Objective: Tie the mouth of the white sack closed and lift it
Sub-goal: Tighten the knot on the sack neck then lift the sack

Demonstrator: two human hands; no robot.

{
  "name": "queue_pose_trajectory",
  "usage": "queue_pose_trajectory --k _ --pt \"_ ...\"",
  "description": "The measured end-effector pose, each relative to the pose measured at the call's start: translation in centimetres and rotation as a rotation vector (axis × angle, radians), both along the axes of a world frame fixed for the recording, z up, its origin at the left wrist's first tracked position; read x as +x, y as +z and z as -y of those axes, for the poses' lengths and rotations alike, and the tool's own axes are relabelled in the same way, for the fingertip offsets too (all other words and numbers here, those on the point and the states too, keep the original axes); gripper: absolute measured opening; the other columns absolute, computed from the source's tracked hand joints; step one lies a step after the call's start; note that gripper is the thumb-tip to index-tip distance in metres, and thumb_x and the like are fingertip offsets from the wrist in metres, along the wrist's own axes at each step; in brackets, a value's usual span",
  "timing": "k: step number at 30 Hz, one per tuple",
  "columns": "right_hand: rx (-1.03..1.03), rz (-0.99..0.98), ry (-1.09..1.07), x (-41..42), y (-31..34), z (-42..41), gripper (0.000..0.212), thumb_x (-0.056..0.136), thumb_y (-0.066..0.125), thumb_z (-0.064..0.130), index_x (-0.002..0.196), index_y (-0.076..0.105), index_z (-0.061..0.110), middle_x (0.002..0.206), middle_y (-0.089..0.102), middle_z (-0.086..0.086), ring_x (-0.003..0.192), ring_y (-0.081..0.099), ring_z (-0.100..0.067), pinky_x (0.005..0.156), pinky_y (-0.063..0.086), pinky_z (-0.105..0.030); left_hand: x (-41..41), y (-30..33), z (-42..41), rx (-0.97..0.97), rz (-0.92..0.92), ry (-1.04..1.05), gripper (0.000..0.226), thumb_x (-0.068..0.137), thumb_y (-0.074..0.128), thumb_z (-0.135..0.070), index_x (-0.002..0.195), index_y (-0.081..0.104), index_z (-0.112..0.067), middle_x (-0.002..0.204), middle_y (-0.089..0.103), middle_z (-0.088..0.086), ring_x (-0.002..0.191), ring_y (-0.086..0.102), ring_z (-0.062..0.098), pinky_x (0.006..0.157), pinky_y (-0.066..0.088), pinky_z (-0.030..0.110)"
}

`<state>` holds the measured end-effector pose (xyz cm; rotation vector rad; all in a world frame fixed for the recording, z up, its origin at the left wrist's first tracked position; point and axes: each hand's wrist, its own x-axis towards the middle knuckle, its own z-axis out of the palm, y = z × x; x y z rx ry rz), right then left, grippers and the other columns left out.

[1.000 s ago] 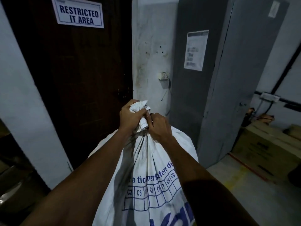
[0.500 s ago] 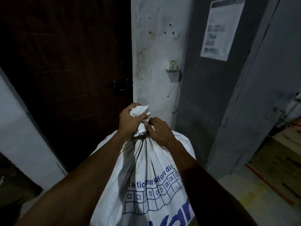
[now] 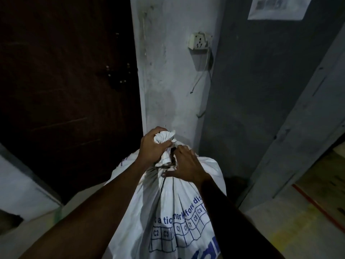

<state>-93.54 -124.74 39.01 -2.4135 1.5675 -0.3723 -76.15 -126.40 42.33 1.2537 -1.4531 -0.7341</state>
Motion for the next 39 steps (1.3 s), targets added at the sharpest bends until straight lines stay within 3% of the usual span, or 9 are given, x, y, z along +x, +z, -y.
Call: queue_pose_trajectory --k 5,9,14,21,23,27,32,36,39 --pt "-0.025 0.008 -0.008 -1.8 -9.6 4.2 0.082 0.074 0.075 0.073 0.131 0.057 0.017 0.134 0.055 -0.006 0.125 0.050 -0.028 0.111 0.036 -0.048 -1.8 -9.3 4.4 0.029 0.006 -0.025 0.032 0.075 0.093 -0.010 0.099 0.074 -0.018 0.092 0.075 -0.006 0.080 0.067 0.004 0.075 0.053 0.018" --pt "-0.082 0.017 -0.024 -3.3 -18.4 7.7 0.077 0.075 0.072 0.072 0.126 0.059 0.016 0.129 0.059 -0.007 0.118 0.054 -0.030 0.105 0.043 -0.049 -3.3 -17.3 7.7 0.029 0.000 -0.048 0.032 0.075 0.093 -0.009 0.100 0.074 -0.017 0.091 0.074 -0.008 0.080 0.066 0.004 0.077 0.053 0.017" --pt "-0.179 0.009 -0.053 -4.9 -28.9 11.3 0.083 0.079 0.064 0.076 0.137 0.055 0.017 0.126 0.061 -0.008 0.117 0.056 -0.030 0.106 0.044 -0.050 -4.9 -26.6 10.7 -0.012 0.011 -0.070 0.031 0.077 0.090 -0.004 0.100 0.074 -0.016 0.094 0.074 -0.005 0.081 0.066 0.003 0.076 0.050 0.013" --pt "-0.211 -0.027 -0.101 -6.0 -38.6 14.4 0.066 0.085 0.063 0.058 0.135 0.056 0.016 0.128 0.059 -0.010 0.118 0.055 -0.033 0.104 0.044 -0.047 -6.0 -36.7 13.2 -0.061 0.014 -0.061 0.031 0.079 0.090 -0.003 0.103 0.073 -0.012 0.094 0.072 -0.007 0.079 0.064 -0.009 0.074 0.047 0.006" --pt "-0.238 -0.031 -0.136 -6.4 -41.0 15.3 0.064 0.085 0.073 0.047 0.139 0.054 0.018 0.133 0.057 -0.008 0.123 0.053 -0.031 0.109 0.041 -0.044 -6.5 -38.8 13.8 -0.107 -0.001 -0.059 0.030 0.080 0.090 -0.006 0.102 0.072 -0.015 0.095 0.073 -0.008 0.081 0.065 -0.007 0.077 0.049 0.010" --pt "-0.280 -0.055 -0.142 -7.8 -42.4 17.6 0.064 0.083 0.080 0.045 0.134 0.057 0.014 0.128 0.057 -0.012 0.116 0.052 -0.031 0.099 0.042 -0.041 -7.9 -41.0 16.2 -0.204 0.001 -0.054 0.027 0.081 0.089 -0.017 0.100 0.071 -0.023 0.099 0.074 -0.003 0.091 0.069 0.012 0.084 0.055 0.028" --pt "-0.299 -0.095 -0.140 -8.3 -44.6 18.0 0.059 0.089 0.076 0.045 0.137 0.055 0.017 0.137 0.054 -0.010 0.123 0.050 -0.030 0.105 0.041 -0.041 -8.2 -44.1 17.0 -0.282 0.095 -0.038 0.029 0.087 0.085 -0.030 0.112 0.072 -0.023 0.108 0.072 -0.005 0.098 0.067 0.014 0.090 0.054 0.028" --pt "-0.338 -0.115 -0.171 -7.9 -47.7 18.0 0.061 0.090 0.073 0.051 0.139 0.053 0.020 0.138 0.054 -0.007 0.122 0.051 -0.028 0.105 0.043 -0.039 -7.6 -47.1 16.9 -0.221 0.134 0.008 0.048 0.091 0.080 -0.047 0.132 0.069 -0.024 0.130 0.068 -0.004 0.116 0.064 0.012 0.104 0.052 0.030" --pt "-0.361 -0.131 -0.248 -7.6 -50.0 17.5 0.065 0.090 0.069 0.058 0.142 0.052 0.023 0.143 0.055 -0.007 0.129 0.053 -0.029 0.112 0.040 -0.043 -7.1 -49.4 16.8 -0.115 0.185 -0.007 0.066 0.090 0.069 -0.066 0.146 0.058 -0.033 0.149 0.056 -0.006 0.135 0.055 0.015 0.118 0.044 0.040"
